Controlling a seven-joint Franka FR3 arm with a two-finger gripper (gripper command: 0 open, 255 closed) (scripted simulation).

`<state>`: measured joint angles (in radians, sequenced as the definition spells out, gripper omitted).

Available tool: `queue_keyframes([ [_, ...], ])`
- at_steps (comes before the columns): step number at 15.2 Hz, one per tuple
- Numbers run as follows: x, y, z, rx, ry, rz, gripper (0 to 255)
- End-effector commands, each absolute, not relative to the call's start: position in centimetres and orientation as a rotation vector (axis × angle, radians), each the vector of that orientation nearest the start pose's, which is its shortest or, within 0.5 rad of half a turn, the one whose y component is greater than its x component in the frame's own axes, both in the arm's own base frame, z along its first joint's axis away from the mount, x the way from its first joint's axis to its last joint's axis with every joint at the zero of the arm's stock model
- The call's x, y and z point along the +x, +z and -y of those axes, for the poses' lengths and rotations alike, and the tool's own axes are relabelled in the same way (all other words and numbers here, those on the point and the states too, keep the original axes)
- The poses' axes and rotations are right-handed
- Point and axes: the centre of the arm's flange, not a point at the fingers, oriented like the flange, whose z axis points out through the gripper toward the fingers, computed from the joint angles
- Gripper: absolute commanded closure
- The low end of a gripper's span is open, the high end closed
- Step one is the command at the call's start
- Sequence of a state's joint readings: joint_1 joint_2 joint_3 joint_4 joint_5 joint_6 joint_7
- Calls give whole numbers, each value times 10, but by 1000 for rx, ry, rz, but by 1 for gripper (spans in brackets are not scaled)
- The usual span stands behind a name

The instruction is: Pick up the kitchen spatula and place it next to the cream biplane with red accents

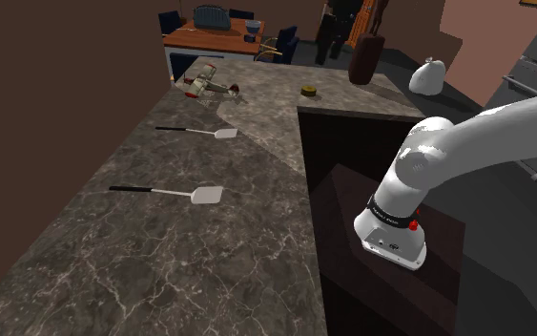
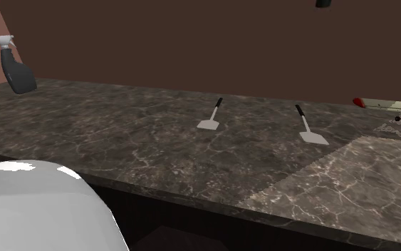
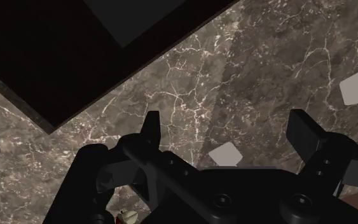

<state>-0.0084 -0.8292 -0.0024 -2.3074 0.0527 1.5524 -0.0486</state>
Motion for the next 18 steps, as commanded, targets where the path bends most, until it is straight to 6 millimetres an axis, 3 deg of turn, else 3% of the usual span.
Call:
queue_keyframes([
  [1,293,625,-2,-3087,-117,64,0],
  [18,406,518,-165,-3069,-110,442,0],
])
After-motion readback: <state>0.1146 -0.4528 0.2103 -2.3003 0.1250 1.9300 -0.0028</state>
